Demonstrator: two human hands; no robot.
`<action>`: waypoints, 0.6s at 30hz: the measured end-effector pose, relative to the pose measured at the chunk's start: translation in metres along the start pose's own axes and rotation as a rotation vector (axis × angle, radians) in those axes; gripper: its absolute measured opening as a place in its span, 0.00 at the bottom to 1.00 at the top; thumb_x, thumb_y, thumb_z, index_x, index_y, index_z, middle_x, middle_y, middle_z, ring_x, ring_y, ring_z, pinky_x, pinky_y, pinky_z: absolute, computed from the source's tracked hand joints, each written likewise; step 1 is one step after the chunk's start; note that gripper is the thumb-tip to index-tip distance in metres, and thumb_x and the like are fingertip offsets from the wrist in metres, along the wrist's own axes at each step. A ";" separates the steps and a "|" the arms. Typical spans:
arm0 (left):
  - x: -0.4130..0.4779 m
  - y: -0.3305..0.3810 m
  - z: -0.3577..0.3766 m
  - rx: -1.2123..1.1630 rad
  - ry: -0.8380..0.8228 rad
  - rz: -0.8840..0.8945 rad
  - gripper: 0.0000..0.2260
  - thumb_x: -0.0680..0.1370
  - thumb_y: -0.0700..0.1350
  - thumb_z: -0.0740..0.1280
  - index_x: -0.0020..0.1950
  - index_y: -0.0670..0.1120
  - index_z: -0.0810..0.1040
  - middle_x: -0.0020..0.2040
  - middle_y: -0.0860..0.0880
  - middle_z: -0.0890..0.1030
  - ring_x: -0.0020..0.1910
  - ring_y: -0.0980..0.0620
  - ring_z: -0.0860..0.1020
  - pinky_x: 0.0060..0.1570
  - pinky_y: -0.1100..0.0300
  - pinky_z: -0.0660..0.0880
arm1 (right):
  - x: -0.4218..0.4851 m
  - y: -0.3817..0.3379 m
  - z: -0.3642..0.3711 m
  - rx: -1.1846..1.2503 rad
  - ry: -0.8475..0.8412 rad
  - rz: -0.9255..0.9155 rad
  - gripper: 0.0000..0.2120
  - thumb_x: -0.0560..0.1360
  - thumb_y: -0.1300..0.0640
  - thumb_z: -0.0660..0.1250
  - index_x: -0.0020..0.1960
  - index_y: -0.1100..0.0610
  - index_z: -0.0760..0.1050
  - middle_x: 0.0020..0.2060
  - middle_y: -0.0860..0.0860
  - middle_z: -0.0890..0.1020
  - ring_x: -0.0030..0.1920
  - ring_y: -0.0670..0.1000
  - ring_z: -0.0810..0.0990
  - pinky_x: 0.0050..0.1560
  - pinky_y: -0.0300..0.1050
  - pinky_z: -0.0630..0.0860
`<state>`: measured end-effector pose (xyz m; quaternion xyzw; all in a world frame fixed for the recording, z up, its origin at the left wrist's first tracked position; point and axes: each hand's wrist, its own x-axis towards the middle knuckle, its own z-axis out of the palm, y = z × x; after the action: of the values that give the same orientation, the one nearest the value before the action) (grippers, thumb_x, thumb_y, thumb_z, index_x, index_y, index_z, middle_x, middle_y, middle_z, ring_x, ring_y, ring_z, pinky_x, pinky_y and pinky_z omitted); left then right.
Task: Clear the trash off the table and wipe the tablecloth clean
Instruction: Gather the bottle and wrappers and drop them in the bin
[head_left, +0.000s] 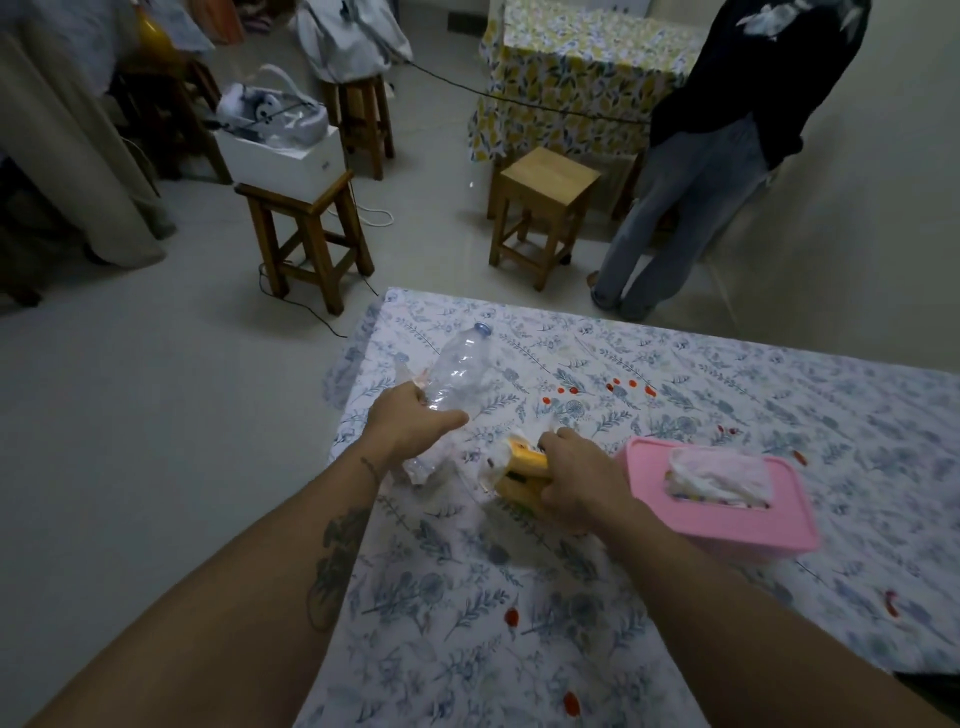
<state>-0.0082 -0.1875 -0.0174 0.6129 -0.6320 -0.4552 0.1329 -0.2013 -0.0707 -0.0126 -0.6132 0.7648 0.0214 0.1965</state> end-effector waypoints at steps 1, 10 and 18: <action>-0.003 -0.003 -0.006 -0.011 0.006 0.007 0.16 0.68 0.57 0.77 0.46 0.49 0.76 0.43 0.51 0.78 0.40 0.54 0.76 0.36 0.59 0.71 | -0.003 -0.004 -0.003 0.008 0.016 -0.014 0.18 0.72 0.46 0.66 0.57 0.53 0.70 0.53 0.51 0.74 0.49 0.52 0.73 0.49 0.51 0.75; -0.071 -0.021 -0.048 -0.085 0.101 -0.005 0.21 0.69 0.59 0.76 0.52 0.45 0.79 0.47 0.49 0.80 0.43 0.51 0.79 0.36 0.58 0.71 | -0.025 -0.033 -0.024 0.058 0.126 -0.183 0.14 0.70 0.58 0.65 0.54 0.51 0.71 0.50 0.50 0.76 0.46 0.52 0.74 0.44 0.50 0.75; -0.151 -0.050 -0.063 -0.122 0.230 -0.096 0.20 0.70 0.59 0.76 0.46 0.45 0.76 0.44 0.49 0.77 0.42 0.50 0.78 0.35 0.57 0.70 | -0.065 -0.056 -0.017 0.055 0.203 -0.396 0.24 0.72 0.55 0.66 0.67 0.49 0.67 0.58 0.50 0.76 0.52 0.54 0.76 0.47 0.51 0.76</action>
<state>0.1030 -0.0702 0.0391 0.6812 -0.5538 -0.4254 0.2197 -0.1420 -0.0288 0.0365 -0.7449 0.6455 -0.1006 0.1354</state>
